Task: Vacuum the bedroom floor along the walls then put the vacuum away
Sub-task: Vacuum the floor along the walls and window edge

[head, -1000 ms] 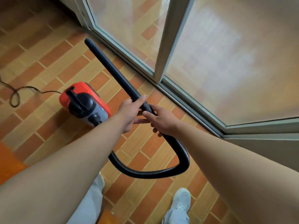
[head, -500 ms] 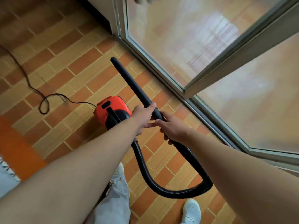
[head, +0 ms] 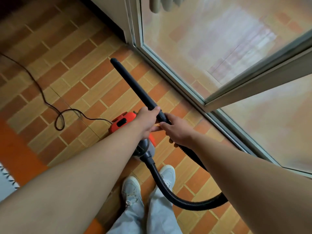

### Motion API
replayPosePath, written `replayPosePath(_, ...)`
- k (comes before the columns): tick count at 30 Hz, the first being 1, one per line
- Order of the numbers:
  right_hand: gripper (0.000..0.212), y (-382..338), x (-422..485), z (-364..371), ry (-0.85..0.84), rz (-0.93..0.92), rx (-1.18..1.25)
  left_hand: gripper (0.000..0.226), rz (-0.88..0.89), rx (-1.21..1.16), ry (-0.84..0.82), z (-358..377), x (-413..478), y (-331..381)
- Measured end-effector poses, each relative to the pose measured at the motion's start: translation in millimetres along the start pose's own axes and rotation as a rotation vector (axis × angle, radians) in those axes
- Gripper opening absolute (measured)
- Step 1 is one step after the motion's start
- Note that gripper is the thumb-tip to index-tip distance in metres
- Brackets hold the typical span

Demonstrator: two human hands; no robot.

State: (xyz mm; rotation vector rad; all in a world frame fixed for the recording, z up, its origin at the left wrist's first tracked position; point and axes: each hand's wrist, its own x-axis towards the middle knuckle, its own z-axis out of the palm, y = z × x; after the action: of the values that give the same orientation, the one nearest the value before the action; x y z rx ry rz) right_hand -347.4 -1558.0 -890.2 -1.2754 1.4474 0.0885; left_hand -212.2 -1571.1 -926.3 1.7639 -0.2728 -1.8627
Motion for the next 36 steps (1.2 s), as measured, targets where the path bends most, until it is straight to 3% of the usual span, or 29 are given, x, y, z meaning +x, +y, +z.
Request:
replayPosePath(7,0.036,-13,30,-16,0.019,0.002,-0.104,0.032,-0.039,0.048,0.068,12,12,23)
replayPosePath(17,0.056,-37,97,-18,0.051,0.007,-0.181,0.032,-0.005,0.159,0.095,-6,80,57)
replayPosePath(23,0.049,-61,165,5,0.096,0.083,-0.183,0.035,-0.031,0.216,0.047,-40,148,81)
replayPosePath(36,0.054,-153,327,66,0.206,0.255,-0.129,0.030,-0.054,0.402,-0.062,-150,289,158)
